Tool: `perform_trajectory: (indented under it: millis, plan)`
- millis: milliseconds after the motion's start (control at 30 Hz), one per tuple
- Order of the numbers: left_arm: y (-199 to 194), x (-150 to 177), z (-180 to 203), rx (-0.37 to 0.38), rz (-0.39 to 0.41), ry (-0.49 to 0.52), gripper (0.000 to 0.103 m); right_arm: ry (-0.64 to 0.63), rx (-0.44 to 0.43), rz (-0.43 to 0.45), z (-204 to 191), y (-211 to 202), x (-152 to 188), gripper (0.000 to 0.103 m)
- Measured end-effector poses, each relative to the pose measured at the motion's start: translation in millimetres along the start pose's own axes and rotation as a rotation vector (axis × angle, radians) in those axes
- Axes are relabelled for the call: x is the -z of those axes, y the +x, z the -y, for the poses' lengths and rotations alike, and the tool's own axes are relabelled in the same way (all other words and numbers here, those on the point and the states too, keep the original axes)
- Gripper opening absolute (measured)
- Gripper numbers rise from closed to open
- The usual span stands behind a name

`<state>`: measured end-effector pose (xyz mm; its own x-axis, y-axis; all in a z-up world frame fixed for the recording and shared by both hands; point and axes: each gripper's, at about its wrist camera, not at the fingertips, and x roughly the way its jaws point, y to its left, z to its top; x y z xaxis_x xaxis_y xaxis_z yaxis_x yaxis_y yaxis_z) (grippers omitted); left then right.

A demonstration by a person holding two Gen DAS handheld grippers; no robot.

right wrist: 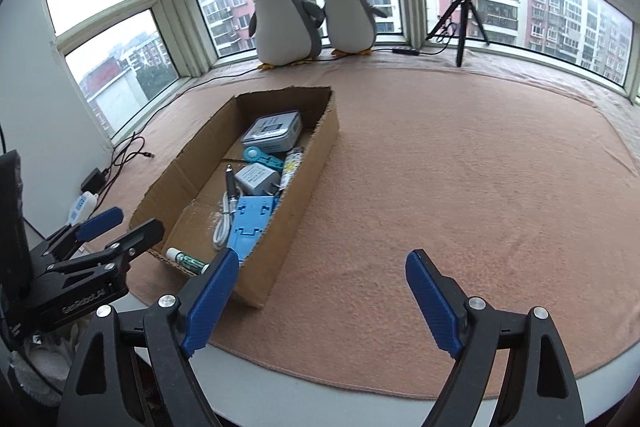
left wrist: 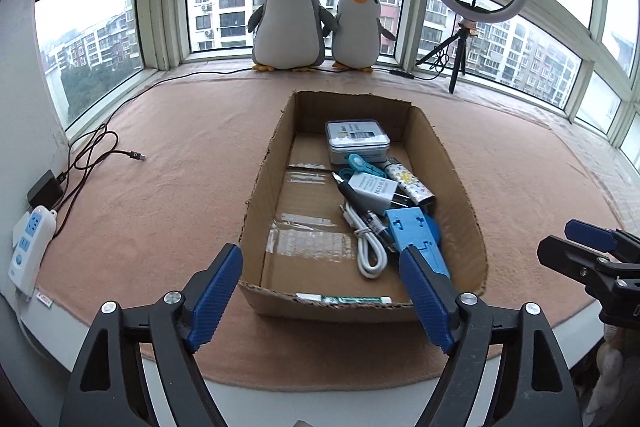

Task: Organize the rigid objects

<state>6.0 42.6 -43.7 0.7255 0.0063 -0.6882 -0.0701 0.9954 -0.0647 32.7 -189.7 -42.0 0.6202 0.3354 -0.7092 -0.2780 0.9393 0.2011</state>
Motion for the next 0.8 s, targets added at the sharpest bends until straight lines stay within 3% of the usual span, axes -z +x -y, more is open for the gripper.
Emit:
perform_trajectory:
  millis: [200,333,433,800]
  plan:
    - [-16.6,-2.2,12.2,-0.025,0.059,0.004,0.089,0.047,0.04,0.088,14.5,-24.2,0.0,0.083]
    - [-23.9,-5.0,19.5,-0.02,0.076,0.014,0.092,0.036,0.081,0.125,15.7,-35.9,-1.8,0.091]
    - [-28.4,-8.6,21.5,-0.019,0.087,0.012,0.093,0.035,0.098,0.149,17.7,-42.5,-3.5,0.091]
    - [-51.0,-28.9,24.4,-0.049,0.159,0.017,0.099,0.026,0.122,0.187,18.2,-46.2,-18.6,0.093]
